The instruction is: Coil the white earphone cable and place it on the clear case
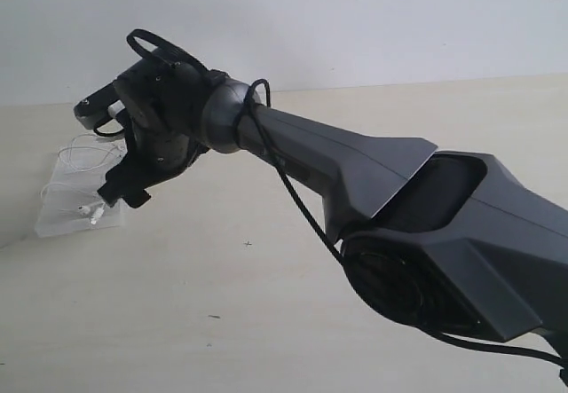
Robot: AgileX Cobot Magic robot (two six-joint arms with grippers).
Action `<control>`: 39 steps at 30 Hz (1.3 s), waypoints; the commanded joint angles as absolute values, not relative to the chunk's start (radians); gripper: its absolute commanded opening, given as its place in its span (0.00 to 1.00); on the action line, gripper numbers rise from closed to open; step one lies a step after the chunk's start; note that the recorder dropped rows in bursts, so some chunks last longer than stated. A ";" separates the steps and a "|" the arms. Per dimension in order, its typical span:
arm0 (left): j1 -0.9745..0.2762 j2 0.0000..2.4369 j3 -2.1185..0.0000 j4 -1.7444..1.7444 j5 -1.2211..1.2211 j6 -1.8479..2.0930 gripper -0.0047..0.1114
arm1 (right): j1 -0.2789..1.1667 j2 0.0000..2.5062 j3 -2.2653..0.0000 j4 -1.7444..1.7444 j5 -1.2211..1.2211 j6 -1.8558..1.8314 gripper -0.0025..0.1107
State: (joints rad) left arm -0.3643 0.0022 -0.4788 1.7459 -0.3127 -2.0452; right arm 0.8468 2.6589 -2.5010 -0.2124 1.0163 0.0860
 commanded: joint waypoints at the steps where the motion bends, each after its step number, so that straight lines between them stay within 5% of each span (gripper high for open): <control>1: -0.368 0.000 -0.490 1.744 -0.293 -2.041 0.04 | 0.843 2.616 -2.511 -0.219 1.184 0.096 0.59; 12: -0.368 0.000 -0.463 1.744 -0.346 -2.054 0.04 | 0.849 2.472 -2.498 -0.037 1.221 0.160 0.04; 30: -0.368 0.000 -0.446 1.721 -0.356 -2.123 0.04 | 1.049 2.264 -2.496 -0.086 1.221 0.220 0.02; 39: -0.368 0.000 -0.446 1.701 -0.356 -2.123 0.04 | 1.099 2.056 -2.293 -0.141 1.221 0.228 0.02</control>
State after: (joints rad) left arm -0.3643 0.0022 -0.4484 1.7130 -0.3536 -2.1160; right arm 1.0888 2.1340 -2.3620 -0.1006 1.2227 0.2209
